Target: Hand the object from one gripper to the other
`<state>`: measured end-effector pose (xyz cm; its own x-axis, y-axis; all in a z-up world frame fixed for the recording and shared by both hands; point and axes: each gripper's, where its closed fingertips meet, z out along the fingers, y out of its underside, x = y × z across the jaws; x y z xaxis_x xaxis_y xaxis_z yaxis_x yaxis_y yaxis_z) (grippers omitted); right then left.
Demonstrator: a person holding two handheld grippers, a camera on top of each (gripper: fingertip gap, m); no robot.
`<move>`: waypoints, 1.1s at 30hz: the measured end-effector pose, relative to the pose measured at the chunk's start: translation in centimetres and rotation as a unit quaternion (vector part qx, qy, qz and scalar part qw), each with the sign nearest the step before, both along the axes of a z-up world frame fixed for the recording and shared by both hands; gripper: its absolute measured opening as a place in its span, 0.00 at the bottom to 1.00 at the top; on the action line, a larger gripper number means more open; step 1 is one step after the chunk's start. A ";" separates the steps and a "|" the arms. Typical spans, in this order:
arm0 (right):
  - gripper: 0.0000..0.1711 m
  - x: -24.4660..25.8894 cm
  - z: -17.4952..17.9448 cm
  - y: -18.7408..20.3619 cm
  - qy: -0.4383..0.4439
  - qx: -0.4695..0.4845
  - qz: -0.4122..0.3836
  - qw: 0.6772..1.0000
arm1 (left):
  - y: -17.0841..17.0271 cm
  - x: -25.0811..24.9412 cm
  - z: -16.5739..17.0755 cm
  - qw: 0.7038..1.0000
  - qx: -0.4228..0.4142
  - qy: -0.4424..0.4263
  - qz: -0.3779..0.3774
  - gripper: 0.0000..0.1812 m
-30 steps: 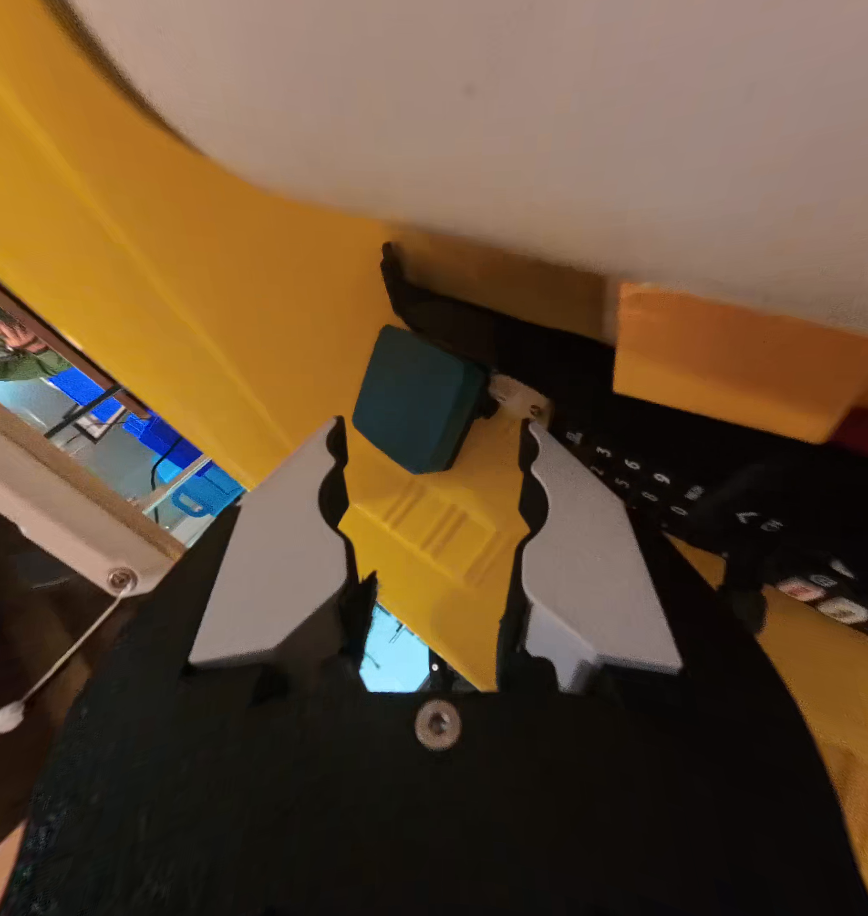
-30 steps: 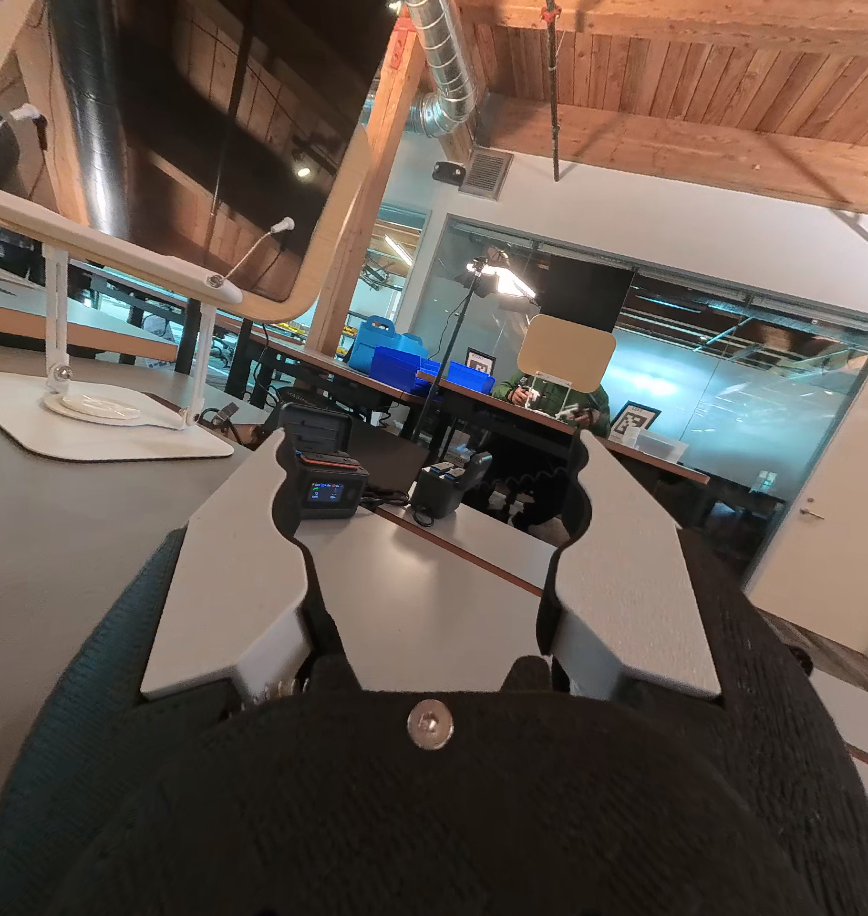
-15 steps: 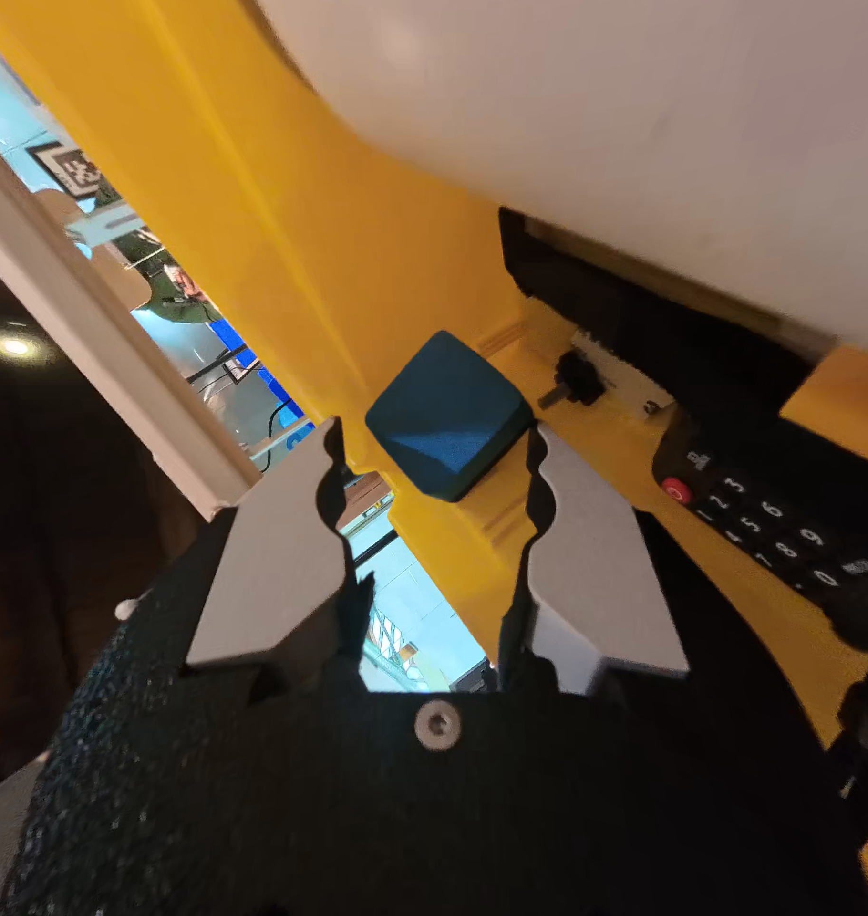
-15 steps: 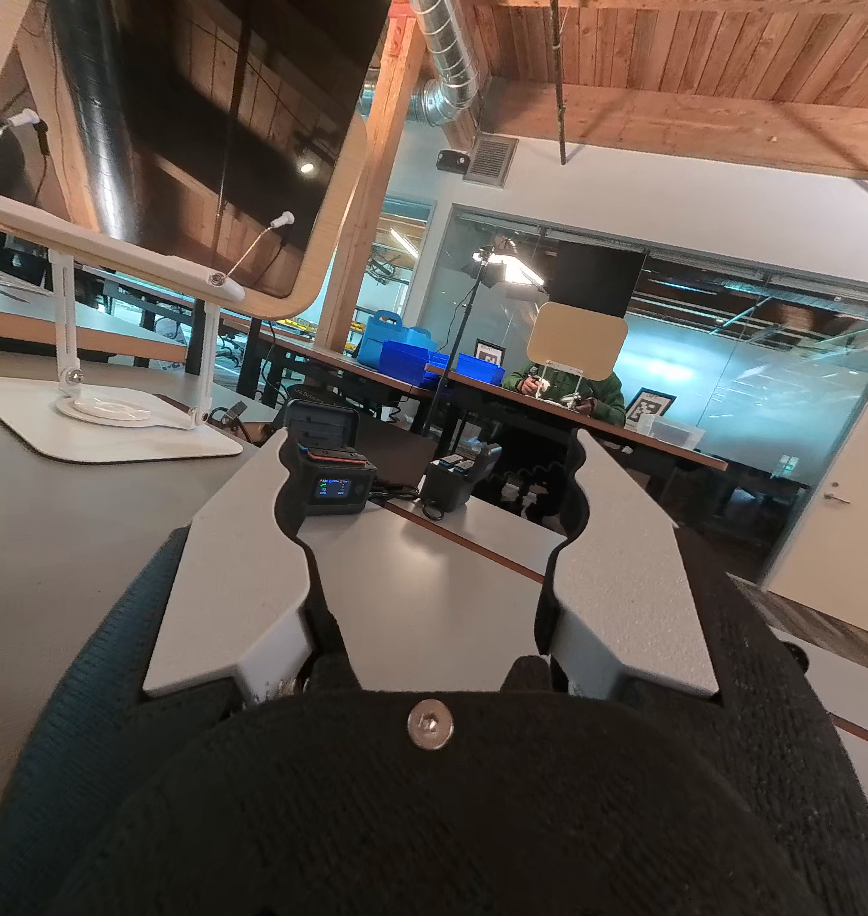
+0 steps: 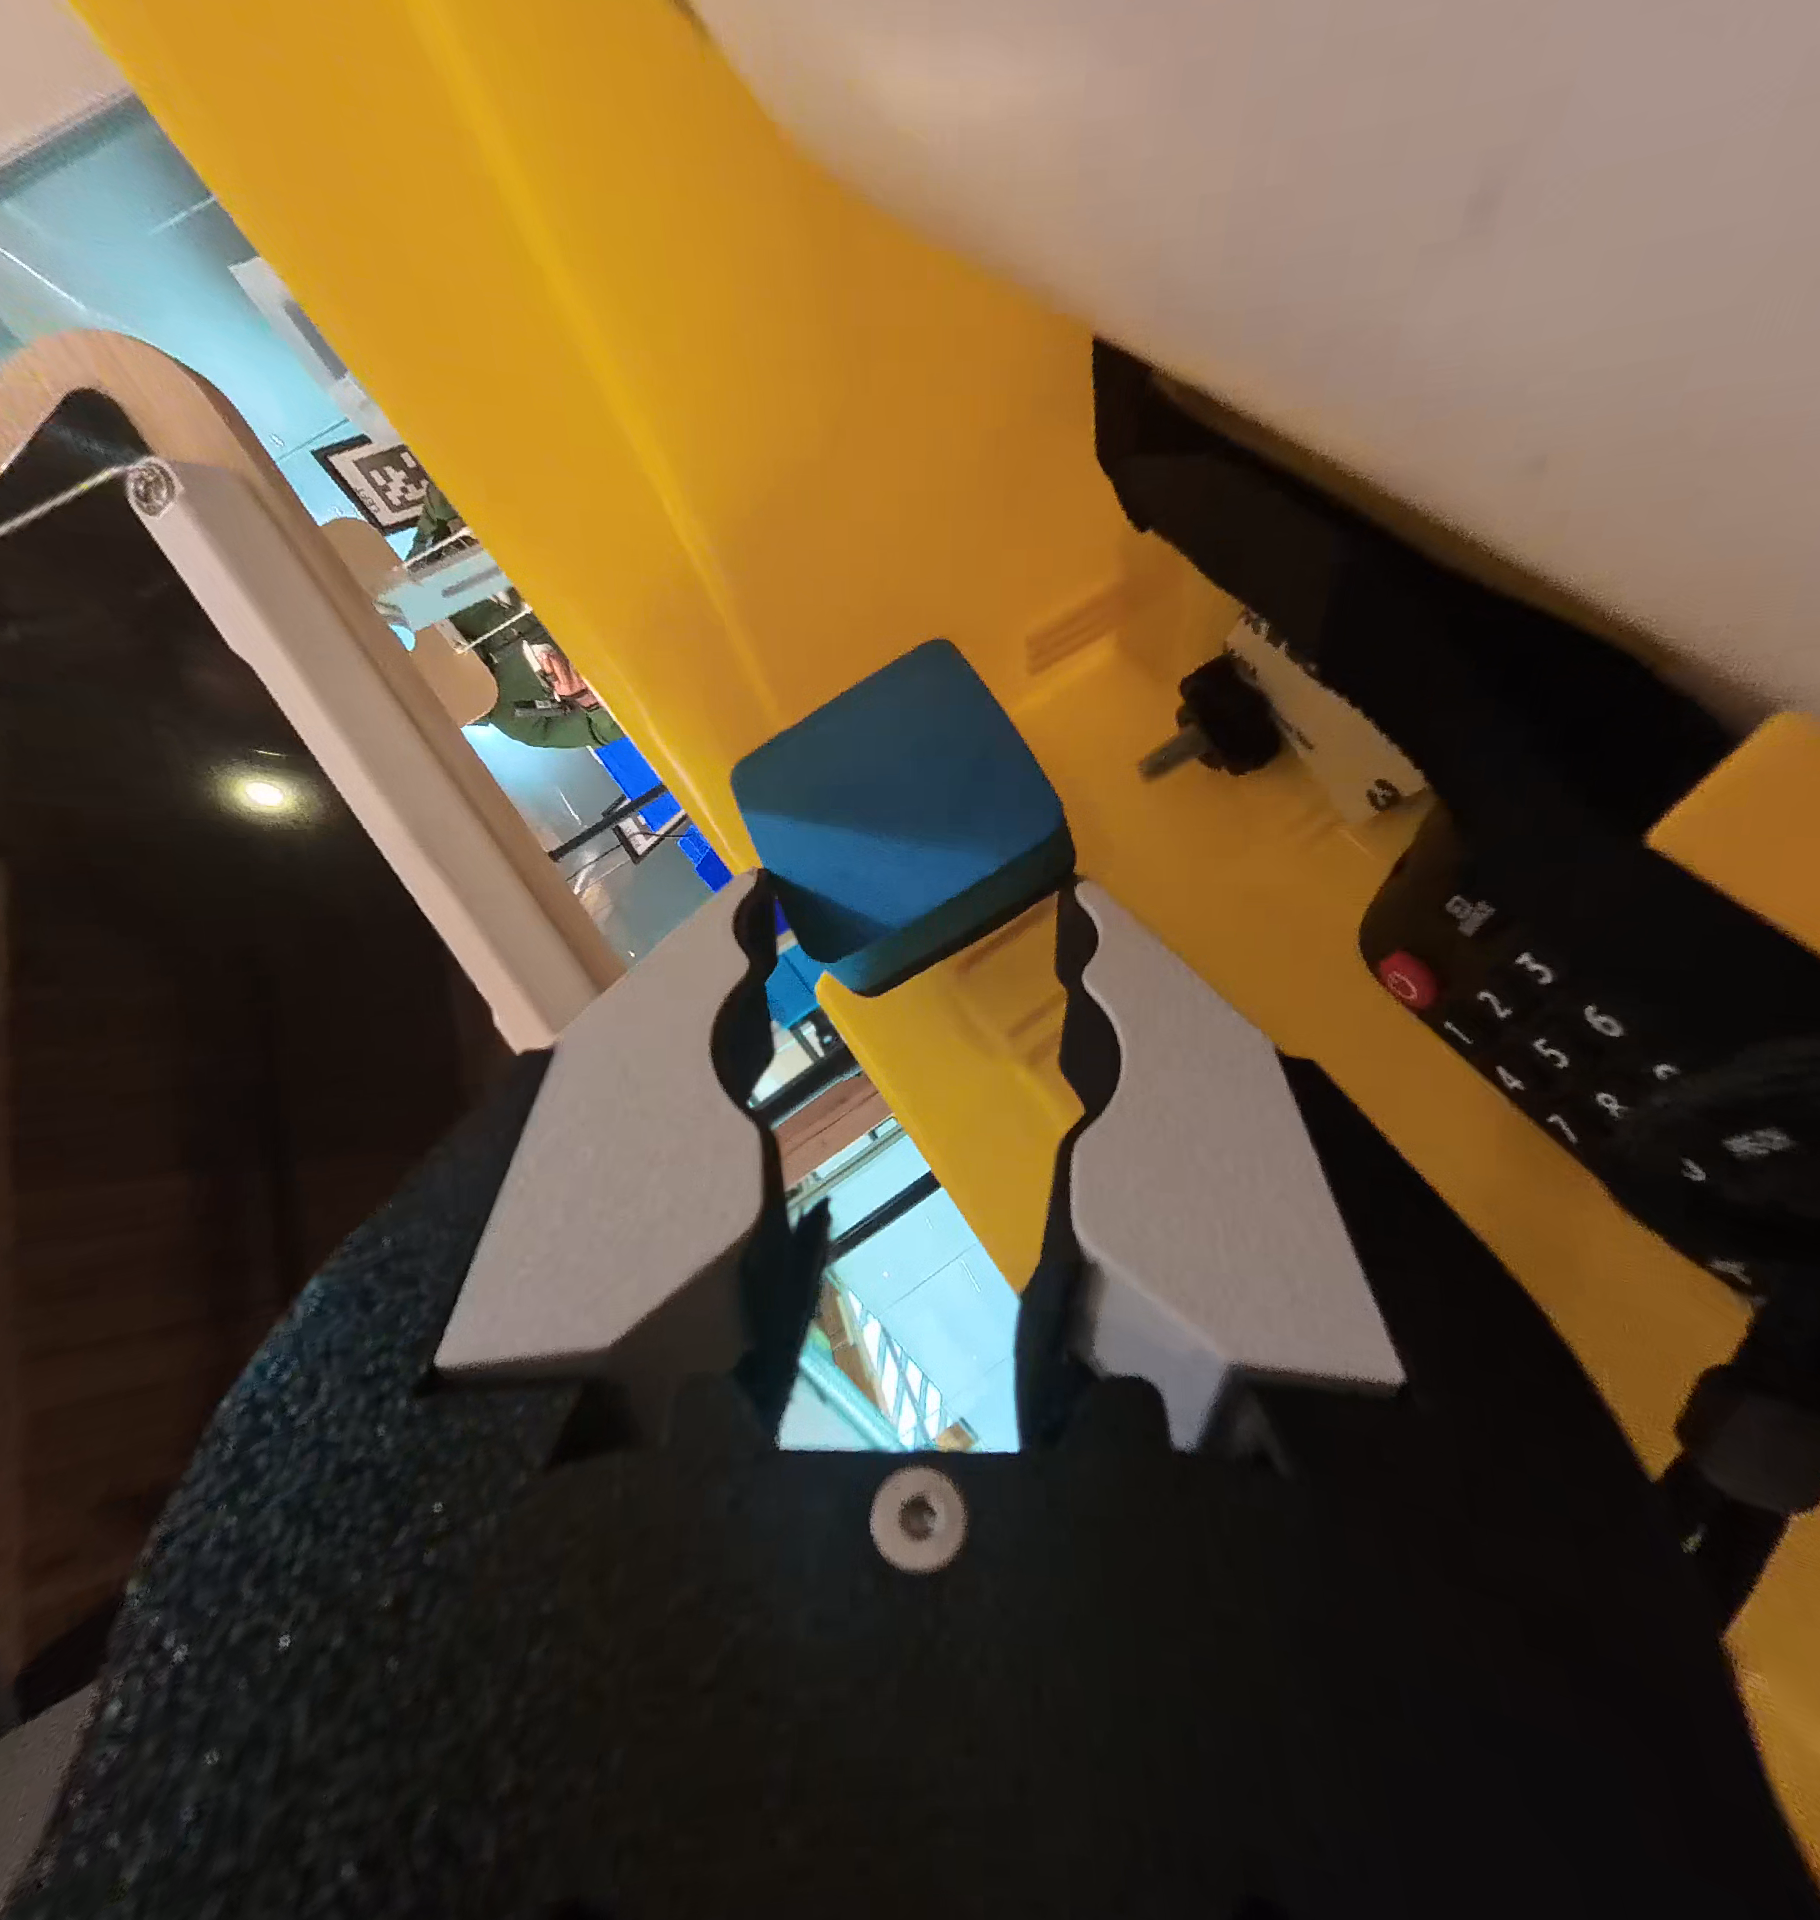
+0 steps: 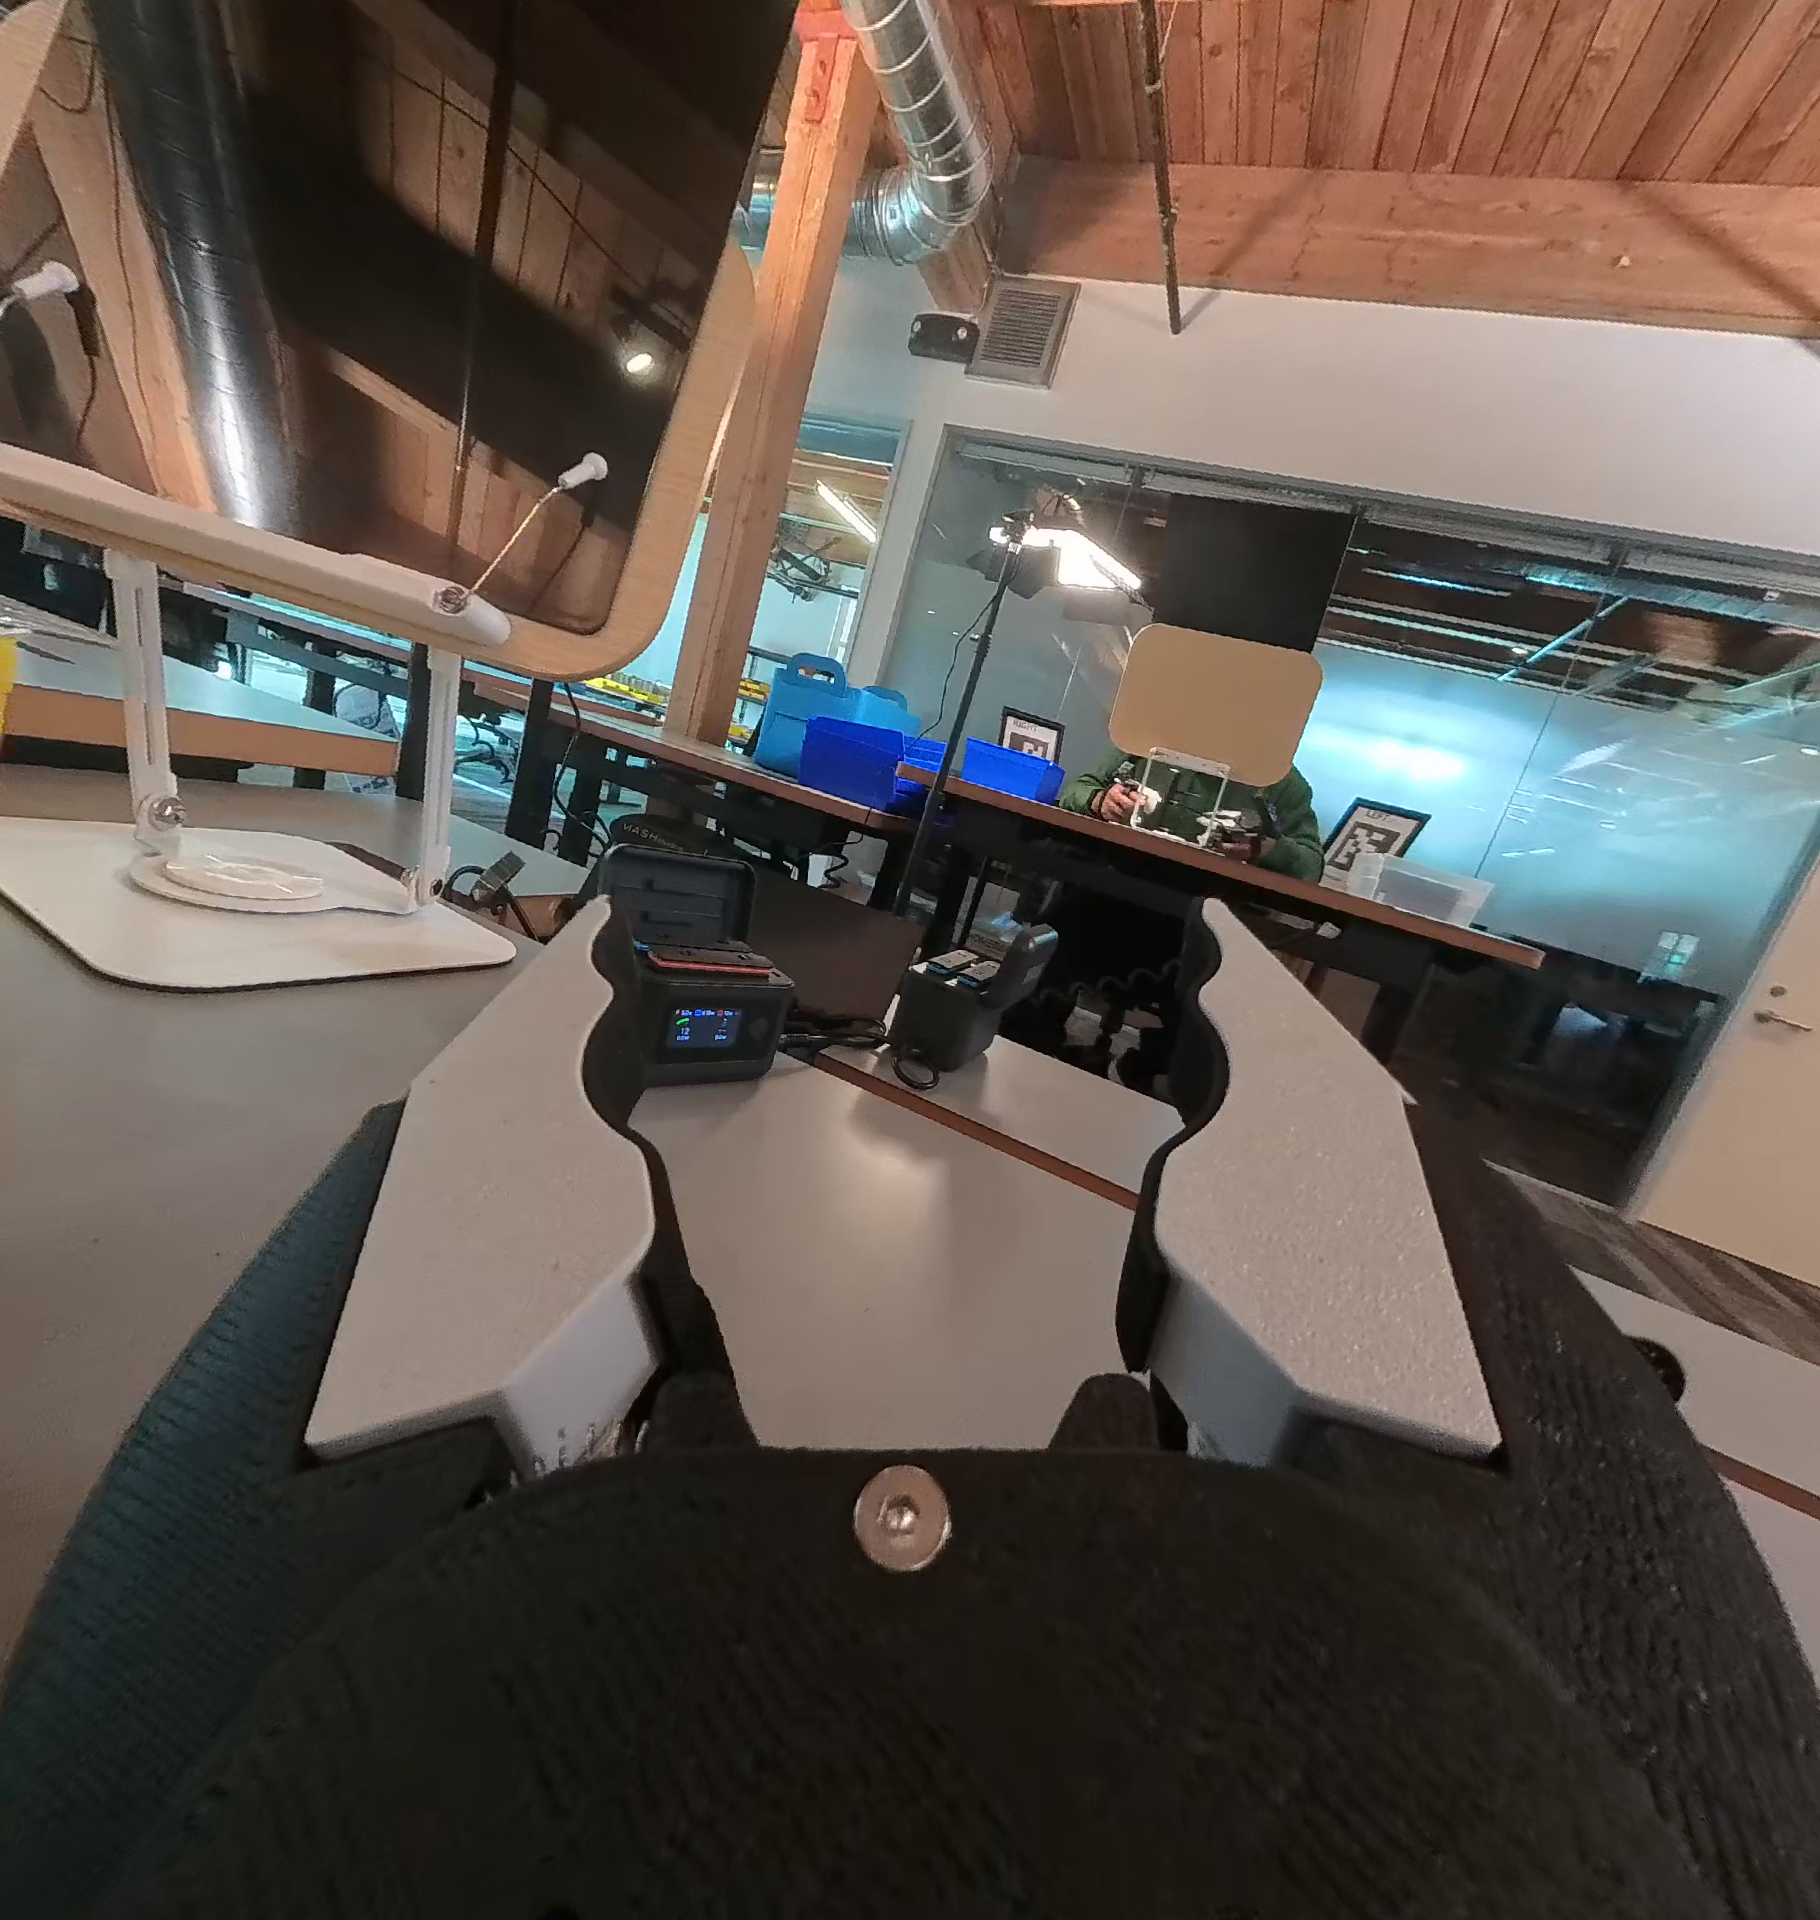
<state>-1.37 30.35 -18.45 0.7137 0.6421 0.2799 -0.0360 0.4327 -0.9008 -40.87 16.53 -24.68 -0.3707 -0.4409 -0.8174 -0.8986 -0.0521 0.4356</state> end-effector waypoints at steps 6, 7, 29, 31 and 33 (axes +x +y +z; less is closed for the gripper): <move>0.60 0.0 0.0 0.0 0.004 -0.004 0.005 1.000 | -0.8 0.9 1.2 1.000 0.021 -0.005 -0.006 0.28; 0.60 -0.1 0.0 0.0 0.003 -0.003 0.006 1.000 | -1.1 1.3 1.8 0.999 0.034 -0.021 -0.006 0.28; 0.66 1.8 2.0 -8.0 -0.060 0.161 0.080 0.982 | 4.2 40.2 13.0 0.454 -0.112 -0.865 -0.181 0.27; 0.67 2.7 2.4 -9.1 -0.046 0.162 0.103 0.980 | 3.8 41.1 11.3 0.362 -0.205 -0.895 -0.162 0.27; 0.66 3.4 2.8 -9.9 -0.039 0.160 0.120 0.979 | 3.4 42.0 9.3 0.309 -0.276 -0.899 -0.137 0.27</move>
<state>1.99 20.42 -15.64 0.5211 0.6592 0.5422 -0.1085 0.6813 -0.7240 1.09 19.96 -15.36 0.3795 -0.8515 0.3619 0.3496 -0.2302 -0.9082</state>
